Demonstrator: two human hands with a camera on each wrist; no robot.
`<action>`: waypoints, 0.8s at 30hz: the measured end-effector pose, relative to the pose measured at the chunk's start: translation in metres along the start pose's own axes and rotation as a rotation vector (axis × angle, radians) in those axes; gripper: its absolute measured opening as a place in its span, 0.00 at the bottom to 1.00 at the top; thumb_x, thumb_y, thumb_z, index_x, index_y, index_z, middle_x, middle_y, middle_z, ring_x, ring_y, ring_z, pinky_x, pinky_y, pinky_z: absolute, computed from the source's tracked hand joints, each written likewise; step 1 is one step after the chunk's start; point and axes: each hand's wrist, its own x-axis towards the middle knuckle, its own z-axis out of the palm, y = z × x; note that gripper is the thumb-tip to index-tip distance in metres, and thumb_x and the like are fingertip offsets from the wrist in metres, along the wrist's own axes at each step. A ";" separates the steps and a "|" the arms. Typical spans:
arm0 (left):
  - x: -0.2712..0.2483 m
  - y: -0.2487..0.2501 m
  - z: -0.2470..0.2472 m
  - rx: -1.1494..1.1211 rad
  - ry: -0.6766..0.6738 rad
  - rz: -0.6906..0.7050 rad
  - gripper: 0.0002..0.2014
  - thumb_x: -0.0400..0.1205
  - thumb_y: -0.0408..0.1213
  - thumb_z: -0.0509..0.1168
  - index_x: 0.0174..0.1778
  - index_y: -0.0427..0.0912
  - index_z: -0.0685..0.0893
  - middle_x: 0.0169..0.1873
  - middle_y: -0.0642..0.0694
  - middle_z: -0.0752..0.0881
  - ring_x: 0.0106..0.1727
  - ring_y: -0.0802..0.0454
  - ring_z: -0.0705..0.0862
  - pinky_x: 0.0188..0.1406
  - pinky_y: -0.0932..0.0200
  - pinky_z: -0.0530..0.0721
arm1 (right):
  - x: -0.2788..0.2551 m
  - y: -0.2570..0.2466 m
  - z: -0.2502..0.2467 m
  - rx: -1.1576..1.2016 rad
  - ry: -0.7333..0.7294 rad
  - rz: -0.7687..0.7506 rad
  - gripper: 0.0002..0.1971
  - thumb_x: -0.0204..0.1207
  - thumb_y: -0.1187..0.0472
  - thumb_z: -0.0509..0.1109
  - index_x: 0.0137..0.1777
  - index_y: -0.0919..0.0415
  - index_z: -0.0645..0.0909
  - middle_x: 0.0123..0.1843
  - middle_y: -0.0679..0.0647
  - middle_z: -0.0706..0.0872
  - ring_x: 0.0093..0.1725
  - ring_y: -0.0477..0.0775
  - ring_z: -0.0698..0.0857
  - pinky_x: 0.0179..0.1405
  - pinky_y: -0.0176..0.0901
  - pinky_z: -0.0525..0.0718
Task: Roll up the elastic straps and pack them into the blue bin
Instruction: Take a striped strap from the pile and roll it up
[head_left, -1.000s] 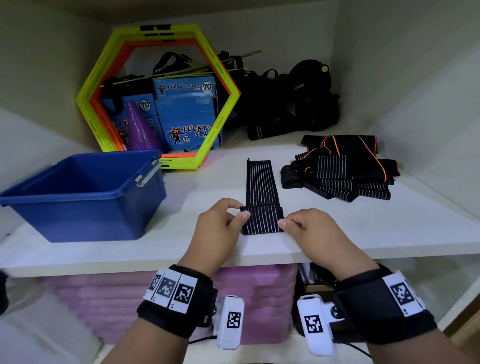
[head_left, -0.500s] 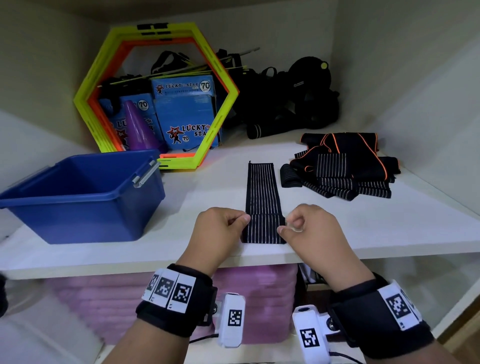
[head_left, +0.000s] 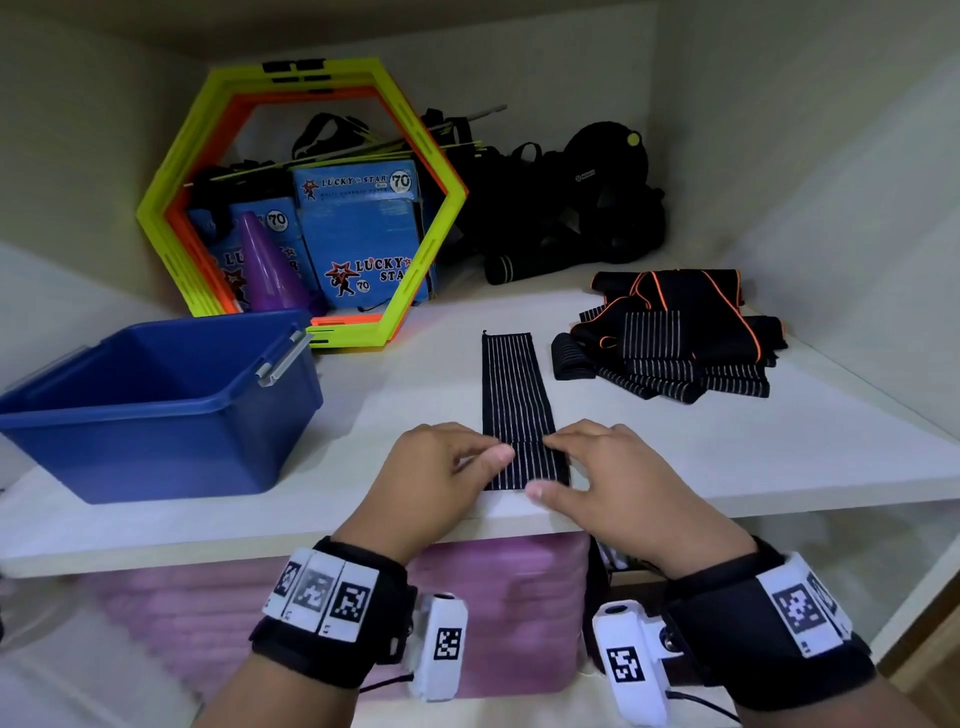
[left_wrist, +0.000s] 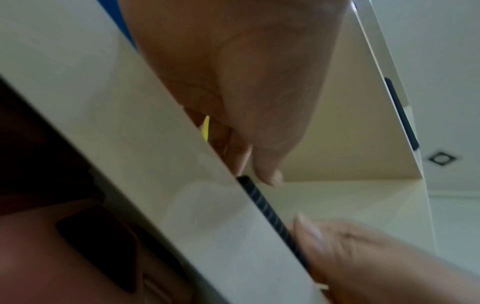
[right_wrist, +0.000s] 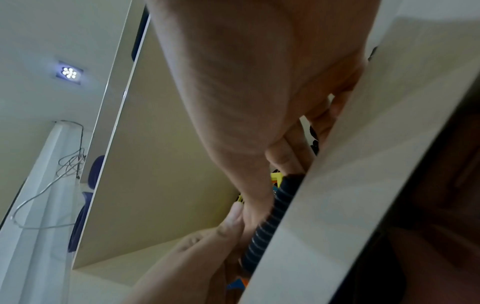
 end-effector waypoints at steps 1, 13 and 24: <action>-0.002 -0.001 -0.004 -0.047 -0.027 -0.042 0.18 0.75 0.61 0.73 0.54 0.55 0.92 0.49 0.62 0.90 0.50 0.67 0.84 0.53 0.65 0.82 | 0.001 0.002 -0.002 0.012 -0.026 -0.004 0.33 0.74 0.36 0.70 0.77 0.48 0.76 0.70 0.40 0.79 0.66 0.52 0.78 0.68 0.51 0.77; -0.005 -0.001 0.004 -0.347 0.058 -0.283 0.13 0.75 0.44 0.78 0.55 0.56 0.87 0.37 0.52 0.93 0.42 0.60 0.88 0.44 0.64 0.79 | 0.004 0.002 -0.002 0.273 0.178 0.090 0.18 0.81 0.46 0.69 0.68 0.50 0.82 0.48 0.41 0.87 0.49 0.42 0.84 0.50 0.35 0.79; -0.007 0.022 0.014 -0.311 0.149 -0.319 0.09 0.78 0.47 0.75 0.52 0.58 0.84 0.28 0.49 0.90 0.30 0.62 0.84 0.31 0.69 0.74 | 0.001 0.002 0.003 0.234 0.263 0.130 0.10 0.83 0.55 0.68 0.62 0.52 0.77 0.24 0.51 0.78 0.31 0.51 0.81 0.38 0.48 0.78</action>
